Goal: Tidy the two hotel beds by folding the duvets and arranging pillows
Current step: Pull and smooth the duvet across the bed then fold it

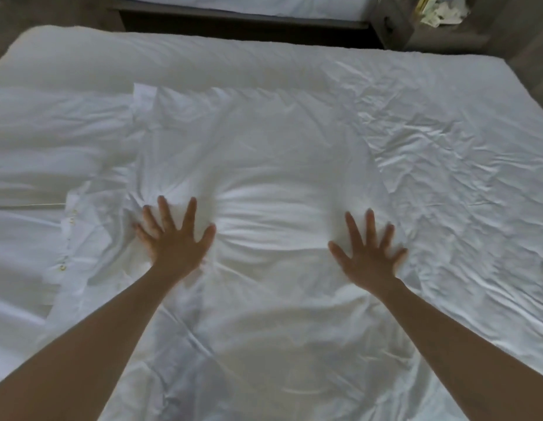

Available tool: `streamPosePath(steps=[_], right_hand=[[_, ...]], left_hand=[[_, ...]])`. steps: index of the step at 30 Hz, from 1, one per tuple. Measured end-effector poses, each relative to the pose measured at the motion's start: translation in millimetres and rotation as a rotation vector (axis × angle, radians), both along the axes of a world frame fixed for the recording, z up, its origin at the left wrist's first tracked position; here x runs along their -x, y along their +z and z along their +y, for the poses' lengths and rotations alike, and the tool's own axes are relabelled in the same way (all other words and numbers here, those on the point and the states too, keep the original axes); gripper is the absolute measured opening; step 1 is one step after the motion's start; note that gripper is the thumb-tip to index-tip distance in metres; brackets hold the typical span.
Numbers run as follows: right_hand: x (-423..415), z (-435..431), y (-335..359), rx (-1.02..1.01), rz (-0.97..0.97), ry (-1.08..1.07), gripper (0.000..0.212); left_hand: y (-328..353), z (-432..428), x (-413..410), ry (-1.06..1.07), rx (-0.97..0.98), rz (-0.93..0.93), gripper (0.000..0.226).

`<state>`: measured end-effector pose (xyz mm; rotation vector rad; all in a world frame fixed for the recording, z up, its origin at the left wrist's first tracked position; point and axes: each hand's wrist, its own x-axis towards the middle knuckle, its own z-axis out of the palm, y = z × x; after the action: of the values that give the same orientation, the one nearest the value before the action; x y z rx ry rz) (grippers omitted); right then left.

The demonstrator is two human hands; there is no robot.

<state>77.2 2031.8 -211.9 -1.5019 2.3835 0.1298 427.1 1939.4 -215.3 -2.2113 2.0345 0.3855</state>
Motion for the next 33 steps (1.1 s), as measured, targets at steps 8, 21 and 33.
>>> streamPosePath(steps=[8,21,33], right_hand=[[-92.4,63.8,3.9,0.307,0.111,0.43,0.059],[-25.3,201.0,9.7,-0.169,-0.118,-0.218,0.068],[-141.4,263.1,158.6,0.314,-0.109,0.089,0.053]], left_hand=[[27.6,59.0,48.5,-0.342,0.224,0.087,0.054],[23.0,205.4,-43.4,-0.229,-0.003,-0.047,0.06],[149.5,267.7,-79.3,-0.291,-0.031,0.108,0.066]])
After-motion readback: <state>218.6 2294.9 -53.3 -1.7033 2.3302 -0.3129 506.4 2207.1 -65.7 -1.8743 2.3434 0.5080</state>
